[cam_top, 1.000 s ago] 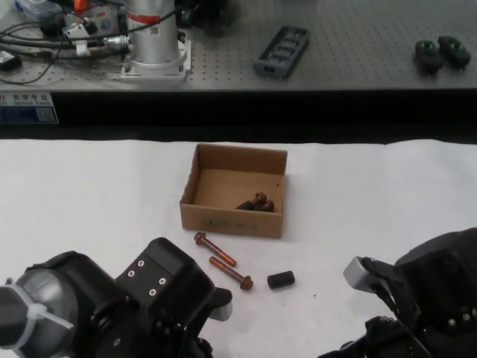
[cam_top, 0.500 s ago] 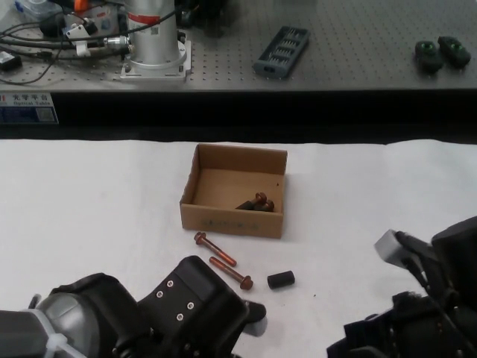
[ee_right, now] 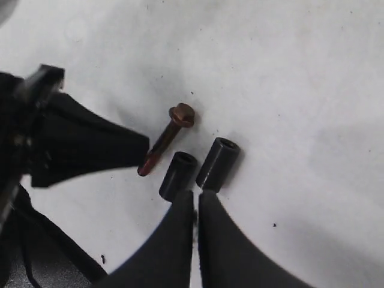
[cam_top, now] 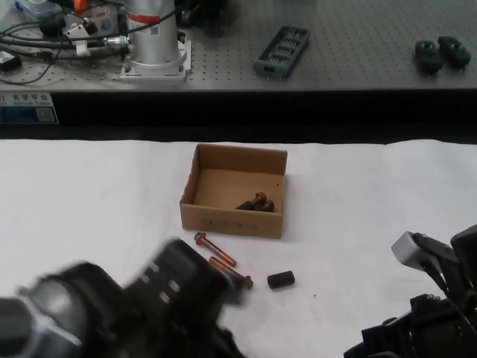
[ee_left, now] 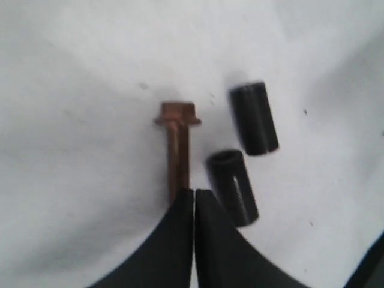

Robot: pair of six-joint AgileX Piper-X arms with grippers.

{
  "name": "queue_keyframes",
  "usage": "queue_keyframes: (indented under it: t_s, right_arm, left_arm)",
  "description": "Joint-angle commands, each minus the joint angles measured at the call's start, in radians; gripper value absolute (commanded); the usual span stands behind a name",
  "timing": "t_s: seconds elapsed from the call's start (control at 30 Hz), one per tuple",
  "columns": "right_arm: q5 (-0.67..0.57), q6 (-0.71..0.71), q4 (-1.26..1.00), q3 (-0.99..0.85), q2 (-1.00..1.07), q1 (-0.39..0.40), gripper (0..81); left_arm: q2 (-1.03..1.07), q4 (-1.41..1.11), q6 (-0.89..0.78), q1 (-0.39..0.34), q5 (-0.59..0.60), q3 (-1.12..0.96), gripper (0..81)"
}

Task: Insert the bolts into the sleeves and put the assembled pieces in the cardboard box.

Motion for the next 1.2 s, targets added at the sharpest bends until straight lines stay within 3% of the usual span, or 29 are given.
queue_keyframes:
  t_s: [0.0, 0.17, 0.27, 0.33, 0.5, 0.77, 1.0, 1.17]
  right_arm:
    - [0.001, -0.014, -0.015, -0.009, -0.008, -0.008, 4.3]
    - [-0.001, 0.031, -0.103, -0.011, -0.008, -0.005, 4.3]
    - [-0.006, 0.073, -0.159, -0.011, -0.008, 0.003, 3.0]
    - [0.000, 0.107, -0.187, -0.011, 0.003, 0.031, 2.0]
    - [0.042, 0.201, -0.221, -0.011, 0.090, 0.131, 16.5]
    - [0.061, 0.366, -0.385, -0.041, 0.253, 0.217, 16.0]
    - [0.068, 0.371, -0.339, -0.146, 0.334, 0.217, 16.0]
    - [0.173, 0.386, -0.229, -0.222, 0.350, 0.243, 16.0]
  left_arm:
    - [-0.143, 0.033, 0.000, 0.152, -0.070, -0.004, 0.4]
    - [-0.345, 0.128, 0.054, 0.291, -0.047, -0.004, 18.1]
    - [-0.448, 0.194, 0.053, 0.341, -0.058, -0.004, 24.9]
    - [-0.494, 0.235, 0.056, 0.362, -0.077, -0.004, 25.2]
    - [-0.566, 0.249, 0.084, 0.398, -0.082, -0.004, 25.2]
    - [-0.690, 0.310, 0.084, 0.463, -0.120, -0.004, 35.6]
    - [-0.824, 0.396, 0.137, 0.575, -0.142, -0.004, 35.7]
    - [-0.862, 0.486, 0.183, 0.611, -0.142, -0.004, 35.7]
